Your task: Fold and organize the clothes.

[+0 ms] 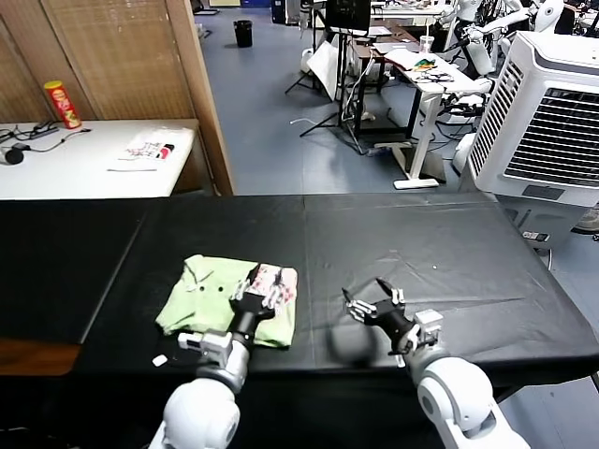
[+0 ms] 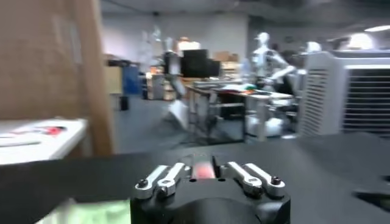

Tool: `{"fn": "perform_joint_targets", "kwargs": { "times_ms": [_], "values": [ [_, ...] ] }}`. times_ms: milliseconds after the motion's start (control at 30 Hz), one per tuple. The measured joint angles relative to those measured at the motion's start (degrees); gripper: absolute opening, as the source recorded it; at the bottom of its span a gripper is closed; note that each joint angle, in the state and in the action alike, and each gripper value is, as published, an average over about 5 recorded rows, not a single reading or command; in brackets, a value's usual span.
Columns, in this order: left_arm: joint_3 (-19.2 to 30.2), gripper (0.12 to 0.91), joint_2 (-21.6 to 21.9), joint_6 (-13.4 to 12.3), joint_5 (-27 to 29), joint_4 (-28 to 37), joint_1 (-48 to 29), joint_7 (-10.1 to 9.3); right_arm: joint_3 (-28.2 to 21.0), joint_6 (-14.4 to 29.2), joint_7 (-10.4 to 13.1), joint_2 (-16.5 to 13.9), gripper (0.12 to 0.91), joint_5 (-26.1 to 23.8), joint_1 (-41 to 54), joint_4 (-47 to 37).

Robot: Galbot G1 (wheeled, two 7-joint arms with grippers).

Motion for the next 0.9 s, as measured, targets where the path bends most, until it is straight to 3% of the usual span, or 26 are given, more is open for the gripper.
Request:
{"fn": "perform_joint_targets", "kwargs": {
  "times_ms": [67,167,500,600,767,900],
  "values": [
    [-0.2,0.702,0.1,-0.8,0.2,-0.2,0.4,0.44,-1.2,-1.1,0.9,0.4,0.798,1.7,1.0,-0.6],
    [-1.0,0.782,0.3,-1.6,0.3,-0.4,0.9,0.48,-3.3,-2.8,2.3,1.5,0.798,4.1,2.9,-1.9],
    [-5.3,0.798,0.2,-3.4,0.8,0.4,3.5,-1.1,-10.5,-3.1,2.8,7.0,0.788,6.1,10.5,-9.7],
    [-6.3,0.798,0.1,-3.9,0.8,0.6,4.2,-1.43,-11.6,-2.5,2.6,8.4,0.716,6.1,12.2,-12.4],
    [-7.3,0.798,0.1,-4.3,0.9,0.7,5.1,-1.5,-12.1,-1.8,2.4,10.1,0.519,6.4,14.2,-16.4],
    [-7.9,0.798,-0.1,-4.9,1.2,0.9,5.7,-1.54,-12.1,-1.8,2.4,11.2,0.427,7.8,15.5,-19.1]
  ]
}}
